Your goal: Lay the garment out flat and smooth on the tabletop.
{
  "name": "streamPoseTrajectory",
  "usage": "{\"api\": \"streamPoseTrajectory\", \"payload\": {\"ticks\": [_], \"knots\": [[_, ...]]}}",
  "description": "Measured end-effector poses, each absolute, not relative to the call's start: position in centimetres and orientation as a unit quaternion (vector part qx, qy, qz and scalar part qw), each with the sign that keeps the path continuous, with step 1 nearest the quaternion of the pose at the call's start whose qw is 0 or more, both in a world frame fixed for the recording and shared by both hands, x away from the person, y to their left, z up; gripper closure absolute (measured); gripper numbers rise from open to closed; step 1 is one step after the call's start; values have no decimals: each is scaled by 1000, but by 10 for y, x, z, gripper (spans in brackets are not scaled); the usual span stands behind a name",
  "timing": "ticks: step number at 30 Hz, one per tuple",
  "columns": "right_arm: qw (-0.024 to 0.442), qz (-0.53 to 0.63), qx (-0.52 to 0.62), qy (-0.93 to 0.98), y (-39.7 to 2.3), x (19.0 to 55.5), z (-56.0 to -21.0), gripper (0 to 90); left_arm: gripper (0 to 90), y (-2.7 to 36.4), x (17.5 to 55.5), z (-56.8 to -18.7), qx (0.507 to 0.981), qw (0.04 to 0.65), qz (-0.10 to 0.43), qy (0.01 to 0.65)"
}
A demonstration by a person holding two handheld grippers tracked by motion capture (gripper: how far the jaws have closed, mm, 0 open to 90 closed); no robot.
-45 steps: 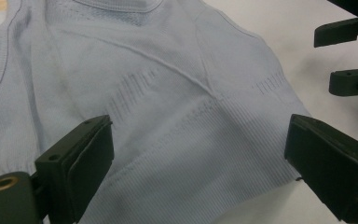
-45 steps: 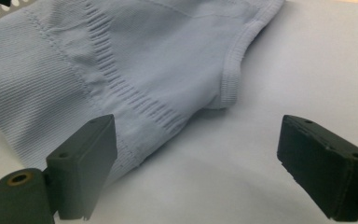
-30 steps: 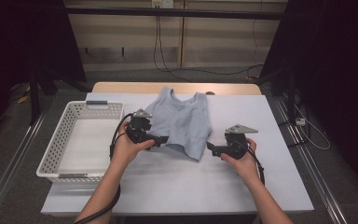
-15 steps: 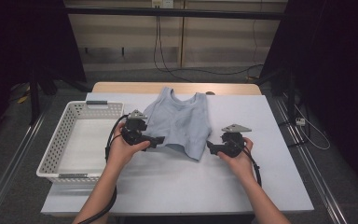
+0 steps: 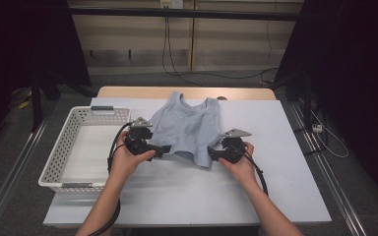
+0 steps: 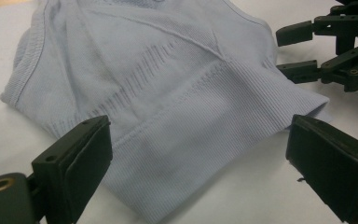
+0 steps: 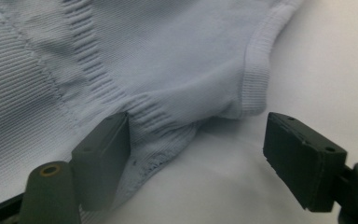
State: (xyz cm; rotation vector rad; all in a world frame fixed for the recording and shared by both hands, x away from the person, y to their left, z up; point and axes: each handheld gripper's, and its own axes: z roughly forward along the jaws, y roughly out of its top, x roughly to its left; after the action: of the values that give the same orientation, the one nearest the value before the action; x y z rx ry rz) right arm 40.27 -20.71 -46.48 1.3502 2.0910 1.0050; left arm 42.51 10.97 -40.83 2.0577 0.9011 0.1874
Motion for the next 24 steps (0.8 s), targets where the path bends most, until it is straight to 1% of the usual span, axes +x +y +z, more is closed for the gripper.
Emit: {"api": "streamPoseTrajectory", "payload": {"ticks": [5,6,7,8,9,10,11,12,13,14,15,20,24], "knots": [[229,348,480,772,-198,405,-467,268,72,108,424,-409,825,429,76,360],[228,348,480,773,-197,405,-467,290,72,108,424,-409,825,429,76,360],[218,352,478,774,-195,405,-467,382,72,108,424,-409,826,428,75,360],[218,352,478,774,-195,405,-467,382,72,108,424,-409,826,428,74,359],[200,363,477,775,-195,405,-467,507,72,107,424,-409,825,429,76,360],[190,371,472,777,-195,404,-466,551,72,106,424,-410,825,429,76,359],[190,371,467,780,-194,404,-466,609,72,106,424,-410,827,427,74,358],[186,371,465,782,-193,403,-466,646,72,106,424,-410,827,427,73,359],[179,379,461,782,-193,403,-465,774,72,105,424,-410,827,427,73,359],[179,379,461,782,-193,403,-465,774,72,105,424,-410,828,426,73,359],[169,389,462,779,-196,403,-465,849,72,105,424,-410,826,429,75,359],[161,410,471,764,-204,402,-458,866,72,106,425,-409,824,431,75,359],[171,421,478,752,-216,399,-448,868,72,106,425,-409,824,432,75,359]]}}
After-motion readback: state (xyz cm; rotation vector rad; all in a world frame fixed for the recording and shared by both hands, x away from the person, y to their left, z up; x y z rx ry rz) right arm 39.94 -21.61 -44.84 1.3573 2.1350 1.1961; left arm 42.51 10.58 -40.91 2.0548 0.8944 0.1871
